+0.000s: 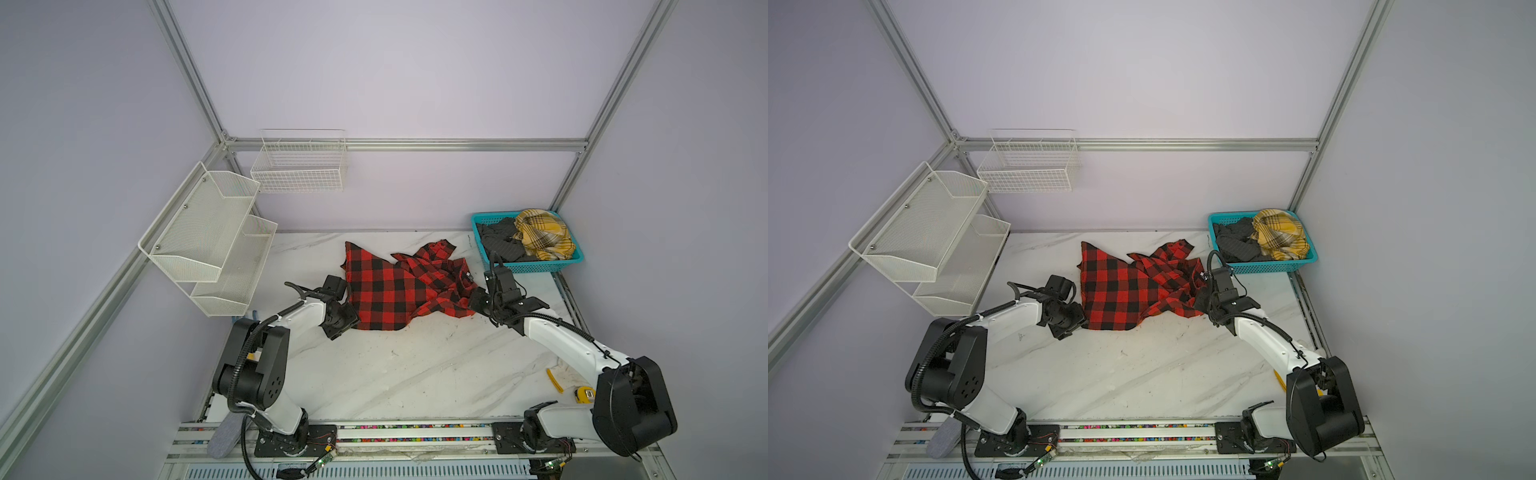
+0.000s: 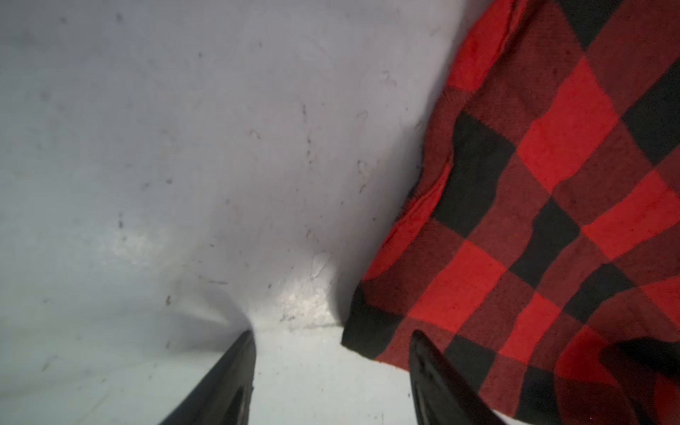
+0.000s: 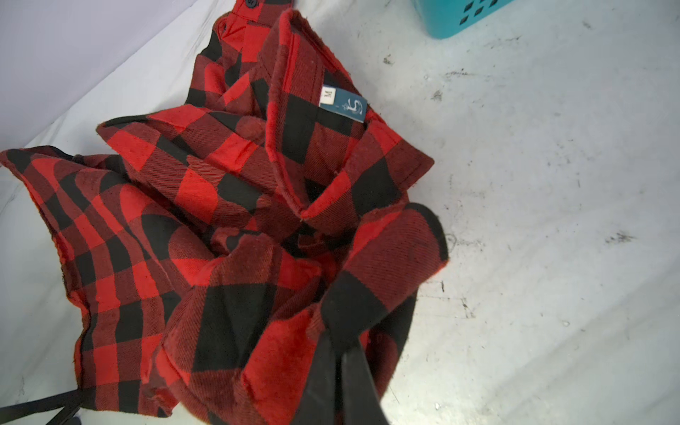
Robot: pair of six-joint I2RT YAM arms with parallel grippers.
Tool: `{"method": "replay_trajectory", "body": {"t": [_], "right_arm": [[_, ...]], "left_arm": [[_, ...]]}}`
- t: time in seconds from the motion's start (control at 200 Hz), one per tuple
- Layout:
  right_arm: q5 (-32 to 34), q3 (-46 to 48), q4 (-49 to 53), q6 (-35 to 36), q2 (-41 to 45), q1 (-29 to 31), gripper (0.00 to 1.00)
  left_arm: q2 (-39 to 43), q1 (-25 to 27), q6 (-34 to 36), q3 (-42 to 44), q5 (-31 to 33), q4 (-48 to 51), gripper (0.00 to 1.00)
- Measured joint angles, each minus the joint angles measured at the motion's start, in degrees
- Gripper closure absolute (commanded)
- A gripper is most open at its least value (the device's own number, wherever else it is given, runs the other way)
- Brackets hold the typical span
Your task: Fold and stack the long sleeve shirts
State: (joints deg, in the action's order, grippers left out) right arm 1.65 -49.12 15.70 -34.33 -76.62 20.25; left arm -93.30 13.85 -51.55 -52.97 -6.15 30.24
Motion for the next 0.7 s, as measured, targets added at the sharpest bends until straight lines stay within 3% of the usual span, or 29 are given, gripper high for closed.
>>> {"method": "replay_trajectory", "body": {"t": [0.25,0.315,0.355,0.565,0.7], "right_arm": [[-1.0,-1.1,0.1,-0.2,0.0,0.0,1.0],[-1.1,-1.6,0.2,-0.2,0.0,0.0,1.0],[-1.2,-2.0,0.2,-0.2,-0.2,0.0,1.0],[-1.5,-10.6,1.3,1.6,-5.7,-0.3,1.0],[-1.6,-28.4,3.1,5.6,-16.6,-1.2,1.0]], "left_arm": [[-3.3,-0.3,-0.6,-1.7,-2.6,-4.1,0.72],[-3.8,-0.3,-0.7,-1.7,-3.1,-4.7,0.86],[-4.1,-0.3,-1.0,-1.7,-3.5,-5.2,1.0],[-6.9,-0.5,0.7,-8.5,-2.0,0.7,1.0],[-9.2,-2.4,4.2,-28.8,3.1,9.8,1.0]]}}
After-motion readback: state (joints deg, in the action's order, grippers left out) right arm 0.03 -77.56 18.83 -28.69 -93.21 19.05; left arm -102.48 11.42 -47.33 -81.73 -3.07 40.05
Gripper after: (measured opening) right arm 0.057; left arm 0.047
